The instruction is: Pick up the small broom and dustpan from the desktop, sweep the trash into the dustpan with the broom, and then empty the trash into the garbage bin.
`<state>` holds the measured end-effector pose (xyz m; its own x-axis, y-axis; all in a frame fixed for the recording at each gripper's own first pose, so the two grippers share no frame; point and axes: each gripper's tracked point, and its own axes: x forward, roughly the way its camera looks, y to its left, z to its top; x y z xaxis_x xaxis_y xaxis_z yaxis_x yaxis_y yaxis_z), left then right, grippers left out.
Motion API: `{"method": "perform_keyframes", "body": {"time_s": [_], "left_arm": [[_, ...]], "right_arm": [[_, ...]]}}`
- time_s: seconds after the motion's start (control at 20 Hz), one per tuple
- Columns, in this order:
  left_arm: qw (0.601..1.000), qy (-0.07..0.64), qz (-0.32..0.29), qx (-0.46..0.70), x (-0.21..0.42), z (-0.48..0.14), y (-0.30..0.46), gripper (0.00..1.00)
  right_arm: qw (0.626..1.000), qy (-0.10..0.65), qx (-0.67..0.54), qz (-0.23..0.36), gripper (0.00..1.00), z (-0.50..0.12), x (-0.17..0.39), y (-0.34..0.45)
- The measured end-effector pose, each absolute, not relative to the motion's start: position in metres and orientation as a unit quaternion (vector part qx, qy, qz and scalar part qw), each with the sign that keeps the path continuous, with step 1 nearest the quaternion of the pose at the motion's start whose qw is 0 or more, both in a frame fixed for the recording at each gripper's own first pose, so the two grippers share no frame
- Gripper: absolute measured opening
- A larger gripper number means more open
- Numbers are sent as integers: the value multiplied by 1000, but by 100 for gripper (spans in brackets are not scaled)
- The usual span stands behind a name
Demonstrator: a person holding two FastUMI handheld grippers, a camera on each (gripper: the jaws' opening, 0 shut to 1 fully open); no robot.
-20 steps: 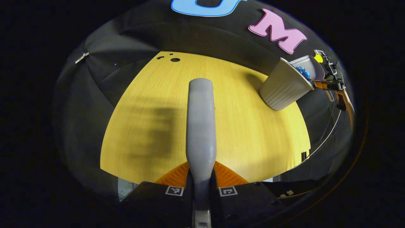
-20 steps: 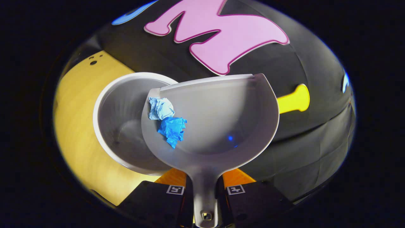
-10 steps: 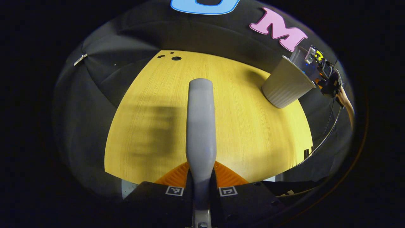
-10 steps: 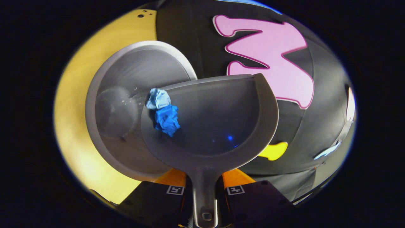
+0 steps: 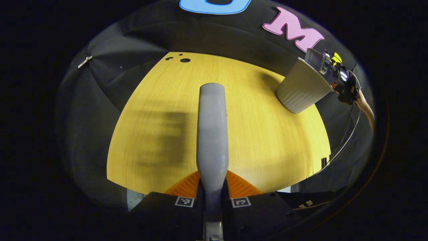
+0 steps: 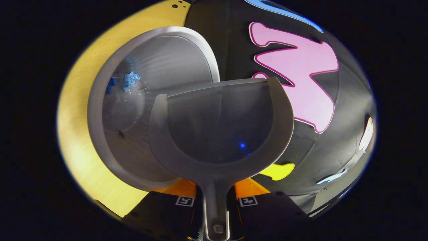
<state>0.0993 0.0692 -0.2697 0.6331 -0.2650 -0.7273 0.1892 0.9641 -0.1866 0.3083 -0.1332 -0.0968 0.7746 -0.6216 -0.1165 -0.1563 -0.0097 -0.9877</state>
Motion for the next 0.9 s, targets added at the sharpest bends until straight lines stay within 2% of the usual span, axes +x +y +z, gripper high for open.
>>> {"method": "perform_keyframes", "body": {"time_s": [0.1,0.45,0.55,0.6,0.75,0.85,0.9], "left_arm": [[902,408,-126,-56,98,-270,67,26],[903,406,-122,-72,93,-276,57,26],[903,406,-119,-69,90,-277,56,29],[903,405,-119,-71,90,-277,55,26],[907,401,-111,-69,91,-278,56,26],[912,393,-99,-67,93,-278,60,26],[913,392,-94,-67,93,-280,62,26]], "right_arm": [[672,288,-655,-190,34,-95,305,-136],[813,320,-439,-209,34,-85,275,-140],[847,297,-387,-210,34,-73,269,-134],[861,284,-365,-209,34,-71,270,-131],[907,267,-270,-182,34,-64,271,-116],[932,256,-209,-153,39,-56,275,-96],[940,248,-189,-139,34,-54,278,-88]]}}
